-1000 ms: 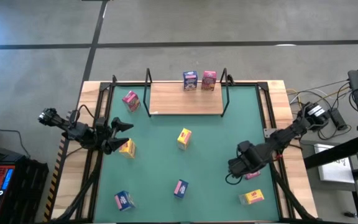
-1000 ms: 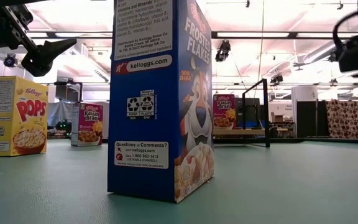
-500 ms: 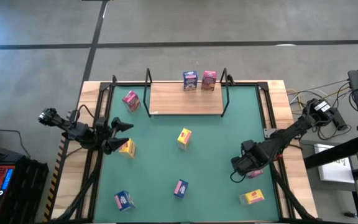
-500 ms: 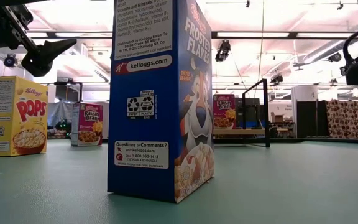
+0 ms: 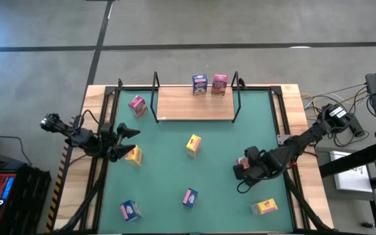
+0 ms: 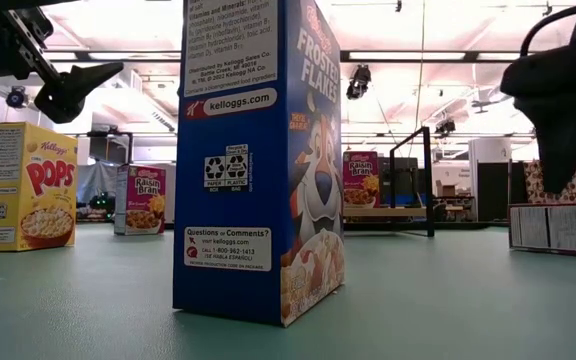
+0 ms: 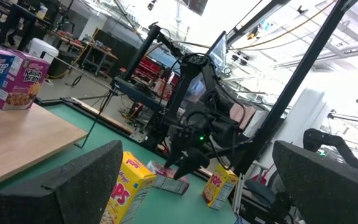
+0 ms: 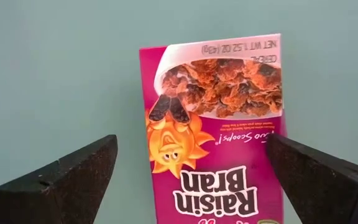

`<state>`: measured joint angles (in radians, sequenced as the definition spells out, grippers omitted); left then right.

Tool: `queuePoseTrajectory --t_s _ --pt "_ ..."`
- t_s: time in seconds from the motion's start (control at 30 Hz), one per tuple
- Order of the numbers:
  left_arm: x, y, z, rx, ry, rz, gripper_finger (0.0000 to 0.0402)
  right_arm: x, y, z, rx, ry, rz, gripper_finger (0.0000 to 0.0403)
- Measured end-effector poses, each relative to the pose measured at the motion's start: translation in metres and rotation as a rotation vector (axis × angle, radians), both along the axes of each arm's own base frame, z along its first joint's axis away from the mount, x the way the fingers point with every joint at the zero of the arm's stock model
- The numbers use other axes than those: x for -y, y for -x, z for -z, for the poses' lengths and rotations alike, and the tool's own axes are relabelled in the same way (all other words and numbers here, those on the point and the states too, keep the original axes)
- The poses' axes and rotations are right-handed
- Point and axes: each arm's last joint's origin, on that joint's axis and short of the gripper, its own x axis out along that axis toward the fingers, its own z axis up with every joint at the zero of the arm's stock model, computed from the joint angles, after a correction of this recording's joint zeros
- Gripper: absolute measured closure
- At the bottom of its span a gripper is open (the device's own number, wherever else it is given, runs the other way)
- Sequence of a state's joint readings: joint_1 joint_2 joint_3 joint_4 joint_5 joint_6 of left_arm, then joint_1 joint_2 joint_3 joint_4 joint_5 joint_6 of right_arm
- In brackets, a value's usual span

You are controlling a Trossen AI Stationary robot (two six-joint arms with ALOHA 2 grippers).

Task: Stack cereal on shelf
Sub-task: Put the right pink cereal box on the shelf aligned with the other pink cereal box

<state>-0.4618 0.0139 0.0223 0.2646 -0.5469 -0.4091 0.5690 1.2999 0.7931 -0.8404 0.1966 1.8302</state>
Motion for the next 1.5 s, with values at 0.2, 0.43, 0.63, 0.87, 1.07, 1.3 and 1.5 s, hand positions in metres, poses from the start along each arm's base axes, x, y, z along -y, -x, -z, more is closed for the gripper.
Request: queuePoseTrajectory --t_s 0.2,0.43,0.63,0.87,1.07,1.3,1.5 --pt "0.000 0.000 0.000 0.000 0.000 0.000 0.0003 -0.003 -0.002 -0.014 -0.057 -0.022 0.011 0.0003" --pt "0.000 0.000 0.000 0.000 0.000 0.000 0.0003 -0.002 0.000 -0.017 -0.110 -0.011 -0.017 0.0003" --pt "0.000 0.000 0.000 -0.001 0.000 0.000 0.0003 -0.007 -0.002 -0.005 -0.136 -0.058 -0.054 0.0003" --pt "0.000 0.000 0.000 -0.002 -0.001 0.000 0.0003 -0.009 -0.004 0.005 -0.173 -0.033 -0.079 0.0003" --pt "0.000 0.000 0.000 -0.003 -0.001 0.000 0.0003 -0.014 -0.009 0.020 -0.230 -0.045 -0.094 0.0003" --pt "0.000 0.000 0.000 -0.002 -0.001 0.000 0.0003 -0.015 -0.010 0.024 -0.243 -0.053 -0.072 0.0003" --pt "0.000 0.000 0.000 -0.003 -0.001 0.000 0.0003 -0.015 -0.010 0.024 -0.236 -0.058 -0.059 0.0003"
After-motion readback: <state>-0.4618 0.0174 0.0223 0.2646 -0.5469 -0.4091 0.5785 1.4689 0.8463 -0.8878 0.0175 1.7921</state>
